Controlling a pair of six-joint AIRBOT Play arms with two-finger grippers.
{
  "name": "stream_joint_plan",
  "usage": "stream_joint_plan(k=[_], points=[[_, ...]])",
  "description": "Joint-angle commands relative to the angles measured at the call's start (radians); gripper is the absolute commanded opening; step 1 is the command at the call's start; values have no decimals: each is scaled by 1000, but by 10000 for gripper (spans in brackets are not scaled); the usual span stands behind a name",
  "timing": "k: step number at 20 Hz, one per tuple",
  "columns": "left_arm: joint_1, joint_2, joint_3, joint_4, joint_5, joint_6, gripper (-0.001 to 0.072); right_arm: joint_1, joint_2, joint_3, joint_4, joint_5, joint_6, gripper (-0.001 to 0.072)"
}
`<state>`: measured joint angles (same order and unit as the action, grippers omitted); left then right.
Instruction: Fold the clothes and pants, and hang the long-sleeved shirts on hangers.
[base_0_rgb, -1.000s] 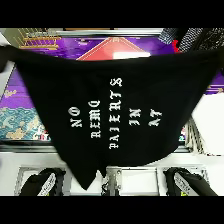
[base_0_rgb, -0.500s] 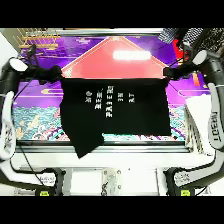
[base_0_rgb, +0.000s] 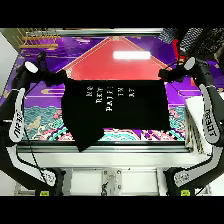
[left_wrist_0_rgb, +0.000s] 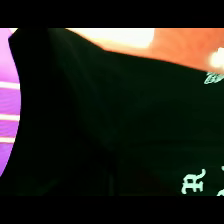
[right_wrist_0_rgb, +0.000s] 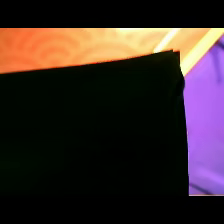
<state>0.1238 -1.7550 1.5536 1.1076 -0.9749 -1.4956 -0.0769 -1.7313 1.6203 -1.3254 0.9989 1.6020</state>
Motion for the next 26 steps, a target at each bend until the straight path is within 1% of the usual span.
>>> stream_joint_plan(k=[1, 3, 5, 6, 7, 8, 9, 10, 11, 12, 14, 16, 18, 20, 22, 24, 26], points=[[1, 27, -132, -1, 67, 23, 8, 11, 32, -127, -7, 3, 9, 8], [0, 40, -191, -5, 87, 23, 8, 15, 35, -180, -6, 4, 24, 12], [-2, 39, -217, -9, 72, 21, 8, 17, 35, -209, 16, 4, 43, 35], [1, 40, -217, -8, 52, 19, 68, 16, 39, -211, 31, 9, 48, 224], [8, 47, -212, -9, 39, 8, 342, 14, 51, -210, 40, 16, 48, 487], [19, 66, -205, -8, 28, 2, 479, 14, 82, -211, 34, 29, 43, 521], [32, 97, -206, -6, 23, 3, 478, 14, 126, -212, 17, 57, 19, 482], [45, 136, -207, 4, 4, 3, 478, 15, 180, -230, -14, 82, -21, 482], [56, 178, -225, 14, -10, 3, 478, 15, 245, -272, -47, 91, -35, 482], [66, 233, -272, 40, -15, 3, 478, 6, 324, -343, -89, 88, -35, 483], [66, 339, -406, 73, -19, -5, 478, -39, 472, -521, -100, 87, -29, 483], [58, 432, -550, 68, -35, -5, 478, -107, 606, -727, -85, 81, 18, 485], [30, 508, -673, 68, -32, -5, 478, -181, 697, -899, -79, 61, 123, 492], [-9, 566, -770, 68, -7, -5, 478, -257, 725, -1012, -3, 55, 190, 492], [-50, 611, -840, 68, 32, -5, 478, -310, 723, -1094, 122, 5, 190, 492], [-85, 643, -888, 68, 72, -5, 478, -311, 719, -1132, 191, -90, 189, 490], [-111, 655, -906, 68, 78, -5, 478, -291, 703, -1141, 250, -183, 175, 490]])
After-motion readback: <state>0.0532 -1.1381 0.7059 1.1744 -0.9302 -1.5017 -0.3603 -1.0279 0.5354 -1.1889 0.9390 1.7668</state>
